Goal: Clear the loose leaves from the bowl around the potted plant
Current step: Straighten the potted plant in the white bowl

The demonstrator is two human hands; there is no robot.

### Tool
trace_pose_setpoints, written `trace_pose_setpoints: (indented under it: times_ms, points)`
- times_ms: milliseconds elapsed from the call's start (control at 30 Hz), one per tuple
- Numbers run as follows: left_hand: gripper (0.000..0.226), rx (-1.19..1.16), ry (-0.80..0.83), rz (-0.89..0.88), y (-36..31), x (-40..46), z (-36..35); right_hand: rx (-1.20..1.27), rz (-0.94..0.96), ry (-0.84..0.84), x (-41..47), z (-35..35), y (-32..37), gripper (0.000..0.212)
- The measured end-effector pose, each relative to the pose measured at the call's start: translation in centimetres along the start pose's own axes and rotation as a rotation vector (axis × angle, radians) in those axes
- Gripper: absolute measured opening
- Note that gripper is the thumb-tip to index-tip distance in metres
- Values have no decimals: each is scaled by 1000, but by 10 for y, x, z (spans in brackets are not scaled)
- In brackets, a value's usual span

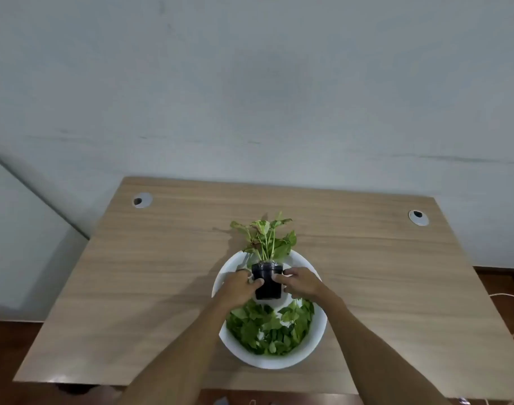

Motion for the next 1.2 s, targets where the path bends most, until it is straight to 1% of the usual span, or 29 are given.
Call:
trace_pose_setpoints:
  times_ms: [67,133,267,400,600,767,867,1000,1200]
  points:
    - [29,-50,-7,7,10,-10,-13,31,-38,-3,-9,-13,-8,72]
    - [28,-118,-5,32,29,-29,-34,61,-60,-9,-23,-33,-32,70]
    - [43,-321,1,93,77,-72,-89,132,-102,-20,-59,-79,-84,69]
    - [46,-409,-4,127,99,-102,-121,168,-117,-37,-89,-101,-114,60]
    - [43,-441,-48,156,103,-131,-149,201,-90,-80,-120,-117,-139,47]
    - [37,-455,-104,165,110,-147,-174,257,-90,-75,-133,-133,-168,54]
    - [33,-475,-122,186,115,-151,-185,305,-94,-76,-140,-140,-174,48]
    - [32,-518,-161,198,118,-154,-202,363,-75,-78,-140,-145,-188,51]
    - [33,-516,-203,223,118,-154,-217,426,-108,-75,-137,-151,-203,44]
Point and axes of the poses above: each hand's wrist, its own x-axis towards the middle knuckle, its own z-axis out of the back of the hand, y = z × x, the point moved 1 cm from there along x, towards the middle knuckle, and after that the axes turned 2 degrees about -z, right-handed, at the moved point
